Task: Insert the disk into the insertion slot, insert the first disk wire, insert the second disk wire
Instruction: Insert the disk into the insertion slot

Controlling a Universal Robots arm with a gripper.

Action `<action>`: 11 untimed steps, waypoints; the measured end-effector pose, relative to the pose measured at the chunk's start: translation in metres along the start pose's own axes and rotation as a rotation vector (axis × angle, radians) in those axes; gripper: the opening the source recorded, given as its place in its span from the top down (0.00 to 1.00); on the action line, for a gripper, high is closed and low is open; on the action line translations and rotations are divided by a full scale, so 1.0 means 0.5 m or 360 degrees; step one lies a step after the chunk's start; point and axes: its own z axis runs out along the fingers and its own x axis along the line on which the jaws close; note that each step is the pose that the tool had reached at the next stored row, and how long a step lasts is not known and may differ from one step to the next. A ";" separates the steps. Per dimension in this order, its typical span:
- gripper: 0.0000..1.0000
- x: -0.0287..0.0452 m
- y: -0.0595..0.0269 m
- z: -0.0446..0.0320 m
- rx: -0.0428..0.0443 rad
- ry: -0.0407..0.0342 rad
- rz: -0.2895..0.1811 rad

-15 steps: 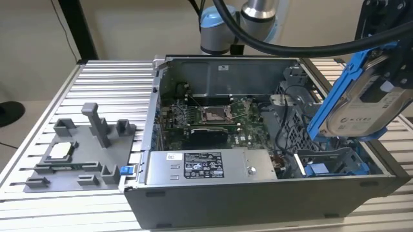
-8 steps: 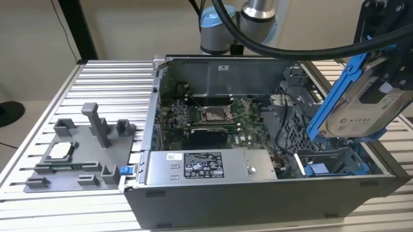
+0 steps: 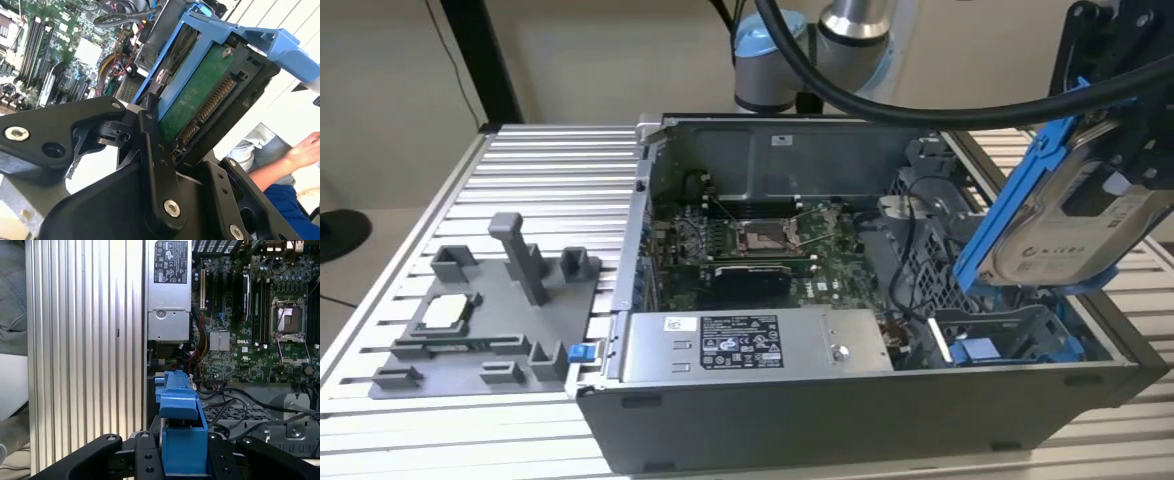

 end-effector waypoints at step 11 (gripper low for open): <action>1.00 0.000 -0.004 0.024 0.0000 0.0000 0.0000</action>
